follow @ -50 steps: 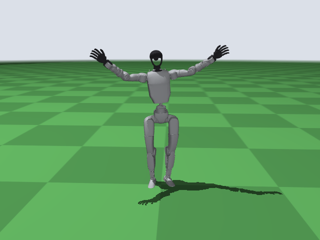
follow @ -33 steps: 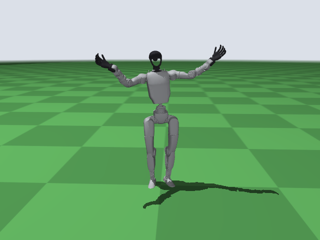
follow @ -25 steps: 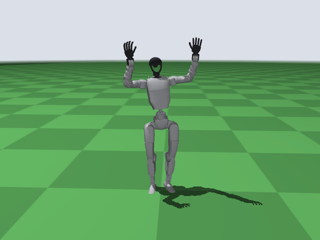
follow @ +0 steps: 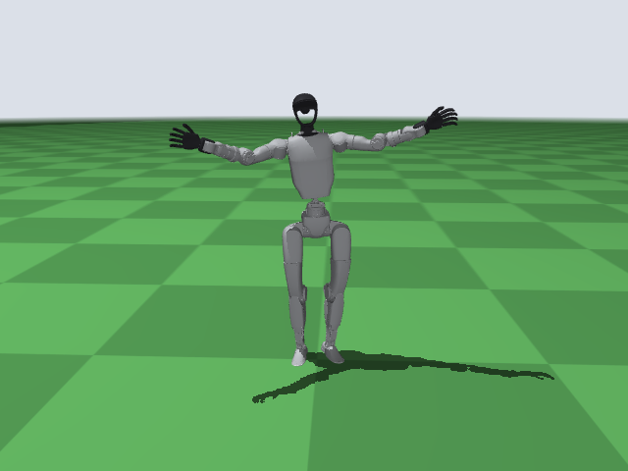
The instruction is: Upper body actions
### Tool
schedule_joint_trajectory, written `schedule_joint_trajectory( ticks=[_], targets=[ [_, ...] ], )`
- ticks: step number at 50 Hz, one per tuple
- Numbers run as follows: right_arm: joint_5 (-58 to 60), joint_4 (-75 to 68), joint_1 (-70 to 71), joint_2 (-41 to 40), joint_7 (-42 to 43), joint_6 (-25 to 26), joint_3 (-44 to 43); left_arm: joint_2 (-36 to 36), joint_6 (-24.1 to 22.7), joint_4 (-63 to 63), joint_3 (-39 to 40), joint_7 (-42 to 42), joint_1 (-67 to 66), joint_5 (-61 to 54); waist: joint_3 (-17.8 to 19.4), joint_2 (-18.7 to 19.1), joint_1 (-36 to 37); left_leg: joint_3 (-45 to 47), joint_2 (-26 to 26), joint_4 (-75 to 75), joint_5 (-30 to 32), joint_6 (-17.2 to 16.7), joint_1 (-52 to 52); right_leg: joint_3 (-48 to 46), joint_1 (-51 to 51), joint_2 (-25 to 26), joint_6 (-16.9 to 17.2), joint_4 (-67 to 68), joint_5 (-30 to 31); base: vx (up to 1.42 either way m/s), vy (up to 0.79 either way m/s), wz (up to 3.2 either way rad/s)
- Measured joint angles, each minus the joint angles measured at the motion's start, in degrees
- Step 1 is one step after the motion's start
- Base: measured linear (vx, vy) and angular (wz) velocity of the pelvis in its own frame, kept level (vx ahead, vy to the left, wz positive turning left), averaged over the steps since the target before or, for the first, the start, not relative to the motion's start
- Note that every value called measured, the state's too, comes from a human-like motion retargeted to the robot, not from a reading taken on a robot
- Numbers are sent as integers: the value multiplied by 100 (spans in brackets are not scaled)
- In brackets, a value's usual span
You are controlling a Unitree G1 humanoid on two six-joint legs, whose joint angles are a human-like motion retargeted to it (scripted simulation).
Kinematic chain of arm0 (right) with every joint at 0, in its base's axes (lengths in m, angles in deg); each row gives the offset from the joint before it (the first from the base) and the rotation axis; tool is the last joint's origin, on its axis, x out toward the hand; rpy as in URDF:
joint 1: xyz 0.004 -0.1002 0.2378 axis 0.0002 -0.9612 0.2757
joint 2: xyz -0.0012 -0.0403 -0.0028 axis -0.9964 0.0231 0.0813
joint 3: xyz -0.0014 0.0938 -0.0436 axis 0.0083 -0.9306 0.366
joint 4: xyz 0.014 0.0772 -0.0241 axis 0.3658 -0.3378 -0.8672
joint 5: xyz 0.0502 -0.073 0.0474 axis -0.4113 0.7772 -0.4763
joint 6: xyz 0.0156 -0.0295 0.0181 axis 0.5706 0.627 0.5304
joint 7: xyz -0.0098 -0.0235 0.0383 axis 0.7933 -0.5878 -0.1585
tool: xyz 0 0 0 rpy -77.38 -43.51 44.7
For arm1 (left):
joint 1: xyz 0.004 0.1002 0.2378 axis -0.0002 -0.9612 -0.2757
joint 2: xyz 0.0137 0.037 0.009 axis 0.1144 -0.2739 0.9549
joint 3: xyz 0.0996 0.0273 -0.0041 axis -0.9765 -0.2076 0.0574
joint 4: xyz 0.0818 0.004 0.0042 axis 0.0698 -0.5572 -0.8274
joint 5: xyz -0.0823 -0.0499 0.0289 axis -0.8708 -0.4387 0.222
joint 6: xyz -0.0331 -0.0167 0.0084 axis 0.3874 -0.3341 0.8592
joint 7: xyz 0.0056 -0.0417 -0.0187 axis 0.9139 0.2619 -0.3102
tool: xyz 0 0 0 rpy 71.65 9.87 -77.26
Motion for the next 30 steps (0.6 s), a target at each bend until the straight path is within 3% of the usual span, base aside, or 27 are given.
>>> schedule_joint_trajectory(
  ticks=[4, 8, 11, 15, 18, 21, 25, 28, 30],
  targets=[
    [-1145, -209, -1311, -428, -331, -672, -1177, -591, -100, -383, 1456, 65, -1693, -691, 300, 17, -91, 17, -15, 8, 6, 13, 173, 7, 184, 1, -11, -7, 12, 0, 0, 0],
    [-300, -129, -2638, -1074, 105, -1127, -1592, -1513, -450, -311, 1975, 40, -2794, -933, 644, -48, -164, 19, -33, 12, 20, 30, 388, -7, 416, -7, -14, -11, 23, 4, -6, 1],
    [655, 36, -3607, -1810, -56, -1231, -1531, -2146, -553, -291, 1539, 254, -3337, -785, 873, -175, -188, -4, -62, 6, 44, 42, 543, -46, 597, -32, -16, -24, 32, 7, -11, 11],
    [1978, -318, -4593, -2822, -749, -1343, -887, -3230, 4, -324, 605, 1209, -3816, 129, 1237, -323, -255, -50, -83, 3, 85, 55, 762, -128, 851, -56, -17, -35, 46, 2, -9, 16],
    [3170, -1278, -4813, -3459, -1559, -914, -19, -4132, 803, -665, 40, 2050, -3980, 876, 1562, -351, -300, -17, -71, 11, 93, 64, 909, -105, 996, -44, -26, -40, 70, -8, -2, -9],
    [4106, -2178, -4868, -4214, -2301, -123, 702, -4869, 1098, -1207, -562, 2701, -4024, 1285, 1884, -419, -378, -10, -74, 13, 96, 65, 1023, -99, 1103, -48, -31, -51, 92, -17, -4, -6],
    [4049, -3086, -5154, -5329, -2300, 271, 1065, -5984, 1197, -1832, -1495, 2816, -4049, 1162, 2094, -395, -328, -9, -57, 0, 94, 68, 1042, -96, 1108, -35, -22, -56, 103, -5, 0, -2],
    [3552, -3451, -5478, -5896, -2256, 366, 1175, -6718, 1079, -1846, -2103, 3082, -4443, 693, 2007, -375, -376, 2, -49, -3, 82, 60, 949, -88, 1003, -36, -14, -54, 100, 8, 2, 1],
    [3241, -3613, -5716, -6194, -2301, 417, 1334, -7104, 938, -1840, -2451, 3253, -4735, 439, 1923, -250, -479, -105, 62, -53, -11, 31, 1028, -176, 729, -203, 204, 216, 110, 12, 1, 37]
  ],
)
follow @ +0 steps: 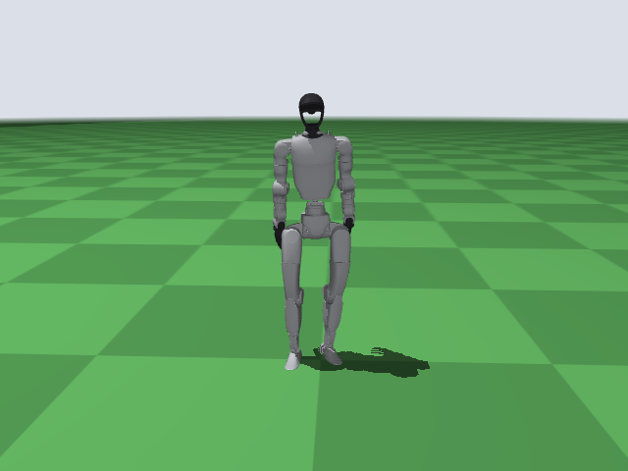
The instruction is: Upper body actions
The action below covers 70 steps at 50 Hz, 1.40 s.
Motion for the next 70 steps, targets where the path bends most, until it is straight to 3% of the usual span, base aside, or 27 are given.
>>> schedule_joint_trajectory(
  ticks=[2, 4, 7, 10, 14, 21, 24, 27, 30, 32, 35, 38, 41, 45, 54, 59, 70],
  targets=[
    [-378, -24, -161, -129, 357, 302, 126, -292, 166, -96, -62, -603, -195, -290, -143, -63, -162, -176, 185, 314, -150, -262, -197, -151, -96, -291, 159, 203, -147, 5, 2, 65],
    [-742, 110, -243, -87, 546, 211, 17, -407, 160, -73, 384, -1230, -265, -788, -257, -46, -205, -206, 60, 232, -147, -149, -215, -251, -126, -197, 74, 157, -161, 0, 3, 33],
    [-1079, 198, -205, 188, -4, -172, 163, -294, -409, -290, 613, -675, -138, -1934, -301, -103, -121, -153, -115, 124, 36, -31, -272, -111, -18, 46, -179, -150, -14, 5, 1, -36],
    [-782, 332, -68, 457, -872, 53, 284, 35, -98, -434, 386, -39, -43, -2311, -347, -124, 92, 61, -91, 114, 54, -37, -263, 48, 46, 68, -181, -214, -1, 2, 0, -45],
    [-170, 673, 62, 632, -899, -10, 483, 353, 21, -335, 13, 357, -13, -1272, -365, -126, 172, 96, -97, 127, 46, -26, -255, 95, 51, 72, -183, -202, 2, 0, 0, 0],
    [584, 849, 103, 569, 59, -312, 953, 558, -177, -394, -929, -529, 77, -241, -482, -129, 238, 95, -106, 111, 34, -16, -226, 114, 65, 80, -180, -199, -7, 0, 0, 0],
    [609, 667, 85, 422, -134, -320, 1162, 529, -169, -544, -1401, -306, 171, 108, -577, -136, 256, 82, -99, 90, 27, -33, -205, 95, 61, 69, -168, -194, -16, 0, 0, 0],
    [580, 445, 101, 236, -684, -247, 1311, 482, 137, -537, -1630, -452, 232, 658, -651, -170, 187, -5, -162, 50, 28, -18, -184, -14, 135, 144, -256, -282, -43, 2, 0, 22],
    [823, 449, 23, 57, -1051, -47, 1555, 539, 82, -424, -1612, -621, 222, 933, -657, -126, 302, 63, -72, 56, 51, -24, -188, 84, 203, 103, -129, -284, -54, 2, -3, -12],
    [1227, 586, 0, 4, -583, 128, 1643, 604, 13, -343, -1527, -597, 216, 1022, -624, -149, 205, -32, -92, 80, 66, -7, -198, -27, 214, 104, -148, -284, -41, 1, -4, 41],
    [1566, 728, 13, 27, -200, -91, 1647, 648, -18, -275, -1408, -506, 174, 1019, -620, -185, 157, -70, -119, 69, 80, 10, -186, -71, 192, 128, -191, -264, -33, 0, -1, 9],
    [1674, 723, 146, 150, -613, -325, 1651, 630, -48, -255, -1234, -345, 151, 950, -604, -171, 248, 31, -79, 60, 70, 9, -166, 36, 170, 142, -171, -231, -34, -2, 0, -21],
    [1563, 707, 289, 233, -1059, -226, 1466, 527, 55, -215, -880, -244, 157, 818, -571, -176, 229, 41, -73, 66, 69, 9, -164, 39, 163, 139, -171, -228, -22, -2, 0, -1],
    [1038, 632, 363, 278, -1030, -136, 1090, 355, 78, -238, -445, -160, 219, 372, -609, -187, 237, 53, -83, 61, 69, 9, -168, 52, 142, 127, -171, -222, -15, 0, 0, 0],
    [-19, 506, 338, 274, -887, -114, 665, 452, -63, -53, -707, 1, 351, 1013, -705, -175, 213, 22, -93, 64, 71, 13, -194, 31, 131, 120, -166, -215, -30, 0, 0, 0],
    [144, 448, 275, 260, -878, -97, 778, 504, -62, -60, -766, 44, 397, 1263, -761, -168, 220, 14, -94, 58, 73, 11, -206, 29, 115, 121, -165, -213, -36, 0, 0, 0],
    [945, 511, 124, 165, -728, -157, 1173, 448, -43, -281, -333, 595, 364, 588, -871, -115, 458, 301, -30, 19, 32, -6, -195, 330, 82, 190, -152, -210, -73, 0, 0, -22]
  ],
)
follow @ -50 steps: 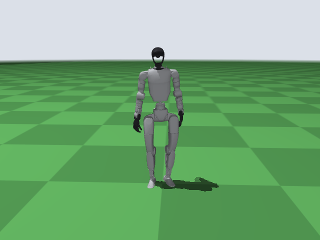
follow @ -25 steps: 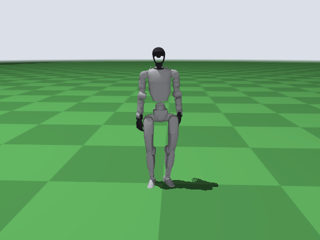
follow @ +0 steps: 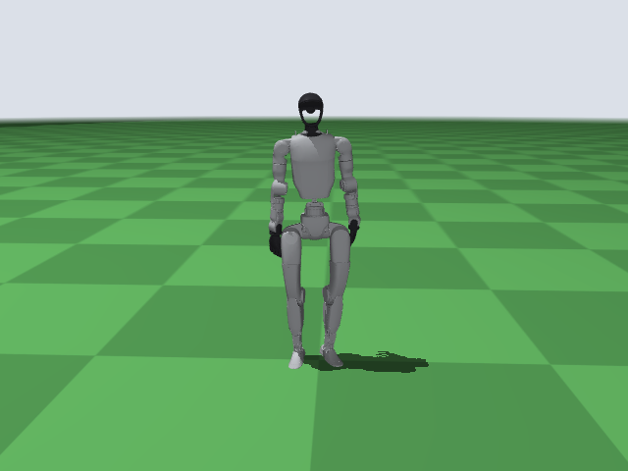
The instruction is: Upper body actions
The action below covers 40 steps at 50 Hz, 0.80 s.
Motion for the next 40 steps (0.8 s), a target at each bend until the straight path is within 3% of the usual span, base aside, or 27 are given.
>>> schedule_joint_trajectory(
  ticks=[40],
  targets=[
    [-183, -34, 64, 92, -50, 43, -142, -10, 47, -80, -135, -165, 39, 252, -55, 34, -257, -280, -77, 4, 57, 22, -55, -258, -55, -40, -45, 12, 32, 0, 0, 3]
  ],
)
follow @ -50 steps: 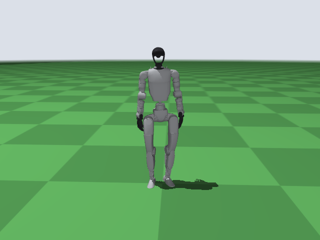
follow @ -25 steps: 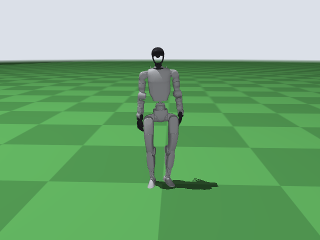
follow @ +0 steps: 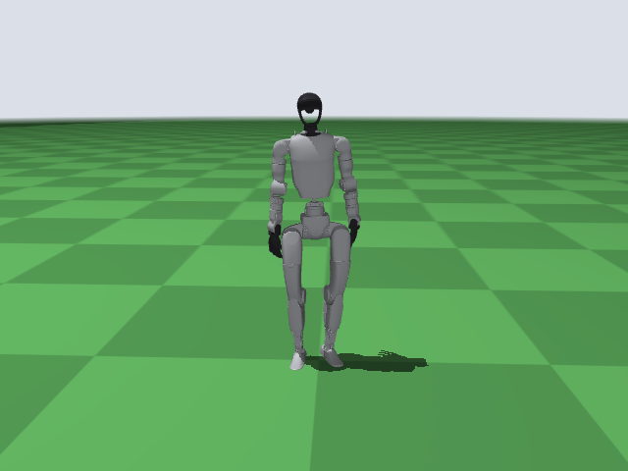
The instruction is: Upper body actions
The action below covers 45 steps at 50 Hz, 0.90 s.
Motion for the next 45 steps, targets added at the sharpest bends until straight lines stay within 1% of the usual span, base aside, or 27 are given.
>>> schedule_joint_trajectory(
  ticks=[45],
  targets=[
    [11, -6, -18, -14, 92, -22, 51, 13, 39, -46, 12, -36, 25, 50, -90, -59, -9, -16, -12, -5, -4, 12, -37, -11, -42, -4, 3, -2, 1, 0, 0, 0]
  ],
)
